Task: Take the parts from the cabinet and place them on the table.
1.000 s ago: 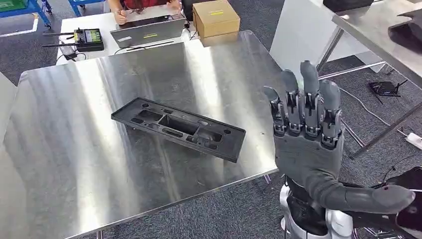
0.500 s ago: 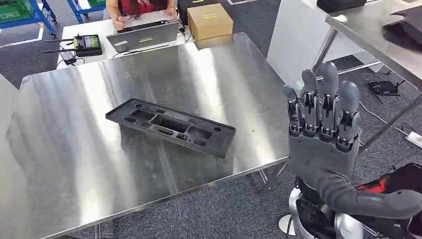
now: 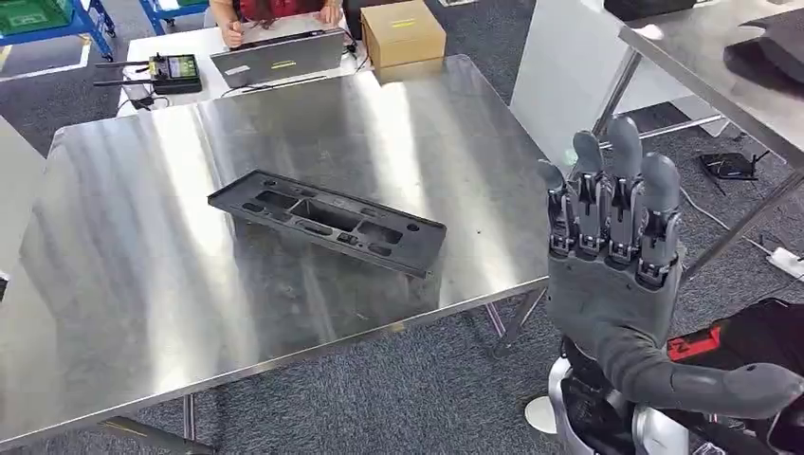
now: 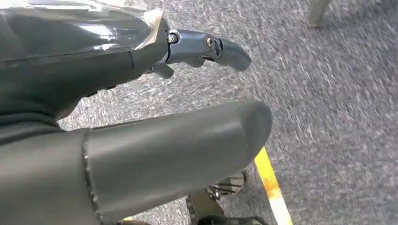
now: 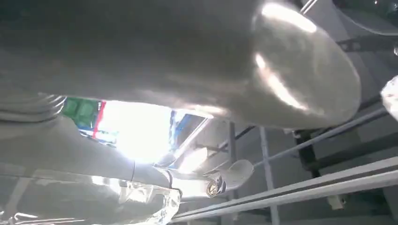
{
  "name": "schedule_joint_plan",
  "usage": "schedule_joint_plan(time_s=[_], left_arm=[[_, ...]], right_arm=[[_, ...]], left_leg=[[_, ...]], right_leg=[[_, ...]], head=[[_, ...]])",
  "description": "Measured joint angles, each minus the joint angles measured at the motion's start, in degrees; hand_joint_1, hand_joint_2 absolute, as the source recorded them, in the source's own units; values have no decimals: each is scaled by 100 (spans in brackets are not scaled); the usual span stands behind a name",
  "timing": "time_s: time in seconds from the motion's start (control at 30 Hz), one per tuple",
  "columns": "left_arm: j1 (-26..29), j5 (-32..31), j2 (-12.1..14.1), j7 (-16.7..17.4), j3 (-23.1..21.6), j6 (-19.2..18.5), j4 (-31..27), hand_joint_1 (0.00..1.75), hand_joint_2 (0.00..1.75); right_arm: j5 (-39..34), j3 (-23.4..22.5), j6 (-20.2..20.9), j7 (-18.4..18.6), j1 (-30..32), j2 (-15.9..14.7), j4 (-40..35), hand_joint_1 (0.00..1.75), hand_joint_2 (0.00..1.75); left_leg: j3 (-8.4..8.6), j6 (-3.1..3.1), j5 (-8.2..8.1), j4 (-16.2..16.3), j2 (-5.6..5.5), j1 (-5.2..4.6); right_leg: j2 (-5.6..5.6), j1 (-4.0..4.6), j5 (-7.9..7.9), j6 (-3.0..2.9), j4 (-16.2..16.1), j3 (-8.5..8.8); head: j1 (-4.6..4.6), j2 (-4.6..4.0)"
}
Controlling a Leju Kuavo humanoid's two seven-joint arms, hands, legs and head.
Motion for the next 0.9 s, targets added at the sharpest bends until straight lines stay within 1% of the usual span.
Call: schedule_joint_plan(time_s=[0.03, 0.07, 0.1, 0.13, 0.17, 0.2, 0.23, 0.27, 0.3, 0.33, 0.37, 0.4, 0.43, 0.47, 0.5, 0.53, 0.57, 0.6, 0.63, 0.67, 0.7, 0.73, 0.77, 0.8, 0.83, 0.87, 0.9], left_arm=[[-12, 0, -13, 0, 0, -2, 0, 0, 0], [-14, 0, -11, 0, 2, -2, 0, 0, 0], [-14, 0, -6, 0, 9, -2, 0, 0, 0], [-7, -2, -9, 0, 22, -6, 0, 0, 0], [-3, -4, -11, 0, 31, -7, 0, 0, 0], [-3, -11, -11, 0, 39, -7, 0, 0, 0], [-3, -13, -11, 0, 44, -7, 0, 0, 0], [-3, -13, -13, 0, 46, -7, 0, 0, 0], [-4, -20, -15, 0, 46, -7, 0, 0, 0], [-4, -20, -15, 0, 48, -7, 0, 0, 0], [-4, -28, -13, 0, 48, -4, 0, 0, 0], [-7, -44, -13, 2, 48, -2, 0, 0, 0], [-4, -55, -11, 2, 48, 0, 0, 0, 0], [-3, -63, -11, 4, 48, 2, 0, 0, 0], [7, -63, -9, 7, 48, 2, 0, 0, 0], [10, -63, 9, 7, 48, 4, 5, 0, 0], [16, -63, 0, 11, 48, 4, 5, 0, 0], [17, -63, -4, 11, 46, 4, 5, 0, 0], [12, -66, -2, 11, 48, 7, 5, 0, 0], [11, -66, 2, 11, 48, 7, 5, 0, 0], [12, -66, 2, 11, 48, 11, 5, 0, 0], [13, -63, 4, 11, 48, 15, 5, 0, 0], [13, -63, 4, 11, 48, 17, 5, 0, 0], [10, -63, 7, 11, 48, 22, 5, 0, 0], [3, -63, 11, 11, 48, 22, 2, 0, 0], [-7, -63, 15, 11, 48, 24, 0, 0, 0], [-21, -63, 20, 9, 48, 24, -2, 0, 0]], right_arm=[[4, -6, -13, 0, 8, -2, 0, 0, 0], [18, -9, -22, 0, -1, -2, -7, 0, 0], [24, -13, -26, -6, 4, -2, -9, 0, 0], [28, -22, -39, -9, 12, -4, -9, 0, 0], [37, -31, -53, -11, 17, -4, -9, 0, 0], [55, -39, -65, -17, 27, -4, -9, 0, 0], [66, -41, -76, -20, 39, -7, -9, 0, 0], [72, -42, -79, -20, 39, -7, -9, 0, 0], [83, -42, -85, -24, 37, -7, -13, 0, 0], [90, -42, -94, -24, 37, -7, -20, 0, 0], [120, -42, -103, -26, 36, -4, -28, 0, 0], [131, -44, -111, -26, 52, -2, -42, 0, 0], [153, -50, -140, -28, 73, -2, -48, 0, 0], [188, -72, -162, -28, 77, -2, -50, 0, 0], [227, -87, -177, -28, 81, -2, -59, 0, 0], [247, -92, -203, -30, 77, 0, -61, 0, 0], [277, -96, -210, -31, 89, 4, -65, 0, 0], [297, -98, -216, -31, 101, 9, -68, 0, 0], [315, -103, -225, -31, 119, 11, -68, 0, 0], [334, -105, -245, -31, 136, 11, -68, 0, 0], [359, -105, -280, -31, 162, 11, -66, 0, 0], [380, -109, -297, -31, 192, 11, -68, 0, 0], [393, -120, -310, -31, 211, 9, -68, 0, 0], [402, -127, -315, -31, 222, 9, -66, 0, 0], [409, -133, -315, -31, 227, 9, -68, 0, 0], [413, -133, -317, -31, 229, 11, -68, 0, 0], [413, -136, -317, -31, 232, 11, -72, 0, 0]], left_leg=[[-29, 23, 96, -63, 59, 57], [-85, 80, 148, -78, 52, 54], [-166, 115, 211, -74, 61, 54], [-243, 111, 264, -72, 71, 51], [-331, 109, 322, -62, 77, 47], [-410, 101, 375, -52, 86, 47], [-489, 92, 429, -41, 90, 51], [-559, 76, 470, -25, 91, 56], [-630, 51, 510, 4, 89, 61], [-688, 22, 545, 40, 85, 65], [-743, -17, 570, 90, 76, 31], [-782, -59, 616, 107, 73, 34], [-784, -91, 670, 101, 73, 37], [-795, -129, 715, 94, 72, 49], [-812, -171, 764, 79, 65, 47], [-878, -193, 704, 124, 53, 87], [-948, -234, 381, 283, 36, 85], [-1032, -263, -1, 603, 27, 102], [-1131, -296, -349, 1036, 28, 112], [-1211, -319, -565, 1467, 27, 113], [-1231, -334, -593, 1768, 27, 112], [-1151, -333, -455, 1830, 28, 113], [-978, -324, -257, 1687, 29, 117], [-726, -312, -79, 1388, 29, 120], [-333, -283, 27, 873, 27, 122], [52, -250, -79, 389, 15, 122], [299, -215, -203, -26, -8, 93]], right_leg=[[8, -30, -109, -8, 99, -67], [9, -1, -333, -51, 289, -202], [11, -8, -652, -104, 708, -346], [12, -17, -900, -123, 1145, -475], [12, -17, -1071, -104, 1568, -581], [12, -22, -1099, -52, 1795, -598], [11, -31, -1003, 29, 1745, -474], [10, -43, -843, 105, 1476, -254], [10, -59, -668, 169, 1002, 75], [10, -72, -589, 186, 444, 454], [17, -61, -690, 142, -18, 754], [38, -24, -723, 56, -150, 822], [29, -20, -701, 33, -134, 712], [32, 2, -683, -4, -96, 686], [27, -8, -637, -76, -112, 650], [4, -93, -558, -165, -130, 598], [1, -65, -490, -222, -131, 563], [-7, -65, -429, -282, -129, 493], [-9, -60, -357, -282, -120, 414], [-11, -47, -292, -284, -118, 327], [-13, -42, -230, -273, -102, 242], [-15, -40, -174, -261, -83, 154], [-18, -41, -133, -243, -64, 73], [-16, -41, -92, -225, -46, 2], [-11, -42, -41, -194, -28, -67], [-10, -38, -3, -167, -13, -87], [-11, 10, 39, -123, 6, -113]], head=[[0, 0], [22, 0], [26, 0], [28, 0], [26, 0], [26, 0], [28, 0], [26, 0], [26, 0], [28, 0], [26, 0], [9, 0], [26, 0], [24, 0], [26, 0], [26, 0], [11, 0], [7, 0], [9, 0], [7, 0], [7, 0], [7, 0], [4, 0], [7, 0], [7, 0], [2, 0], [13, 0]])
